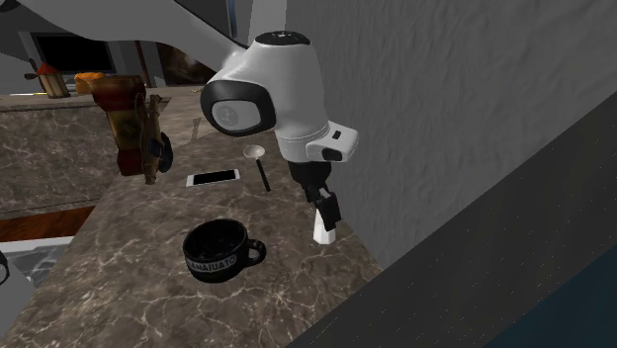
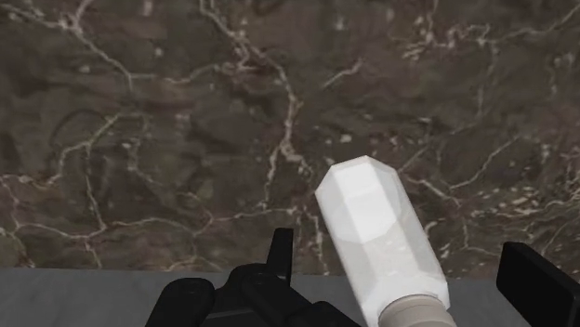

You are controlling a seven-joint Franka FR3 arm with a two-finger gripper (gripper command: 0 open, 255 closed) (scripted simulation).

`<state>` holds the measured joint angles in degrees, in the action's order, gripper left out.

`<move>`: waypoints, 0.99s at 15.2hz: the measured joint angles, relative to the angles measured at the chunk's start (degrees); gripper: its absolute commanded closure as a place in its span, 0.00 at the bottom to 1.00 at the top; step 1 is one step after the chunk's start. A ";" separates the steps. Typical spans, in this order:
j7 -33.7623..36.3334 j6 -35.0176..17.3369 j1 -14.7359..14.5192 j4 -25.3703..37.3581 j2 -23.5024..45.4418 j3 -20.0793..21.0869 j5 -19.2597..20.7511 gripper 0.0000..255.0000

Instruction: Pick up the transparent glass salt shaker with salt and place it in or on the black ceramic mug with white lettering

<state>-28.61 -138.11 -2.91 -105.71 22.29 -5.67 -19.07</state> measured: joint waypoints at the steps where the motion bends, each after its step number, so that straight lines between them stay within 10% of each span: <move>1: 0.00 0.00 0.00 0.01 0.01 0.00 0.00 0.00; 2: 0.00 0.00 0.00 0.01 0.01 0.00 0.00 1.00; 15: 0.45 1.19 -0.07 0.58 -0.65 -0.18 0.40 1.00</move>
<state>-28.16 -136.92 -2.98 -105.14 21.63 -5.85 -18.67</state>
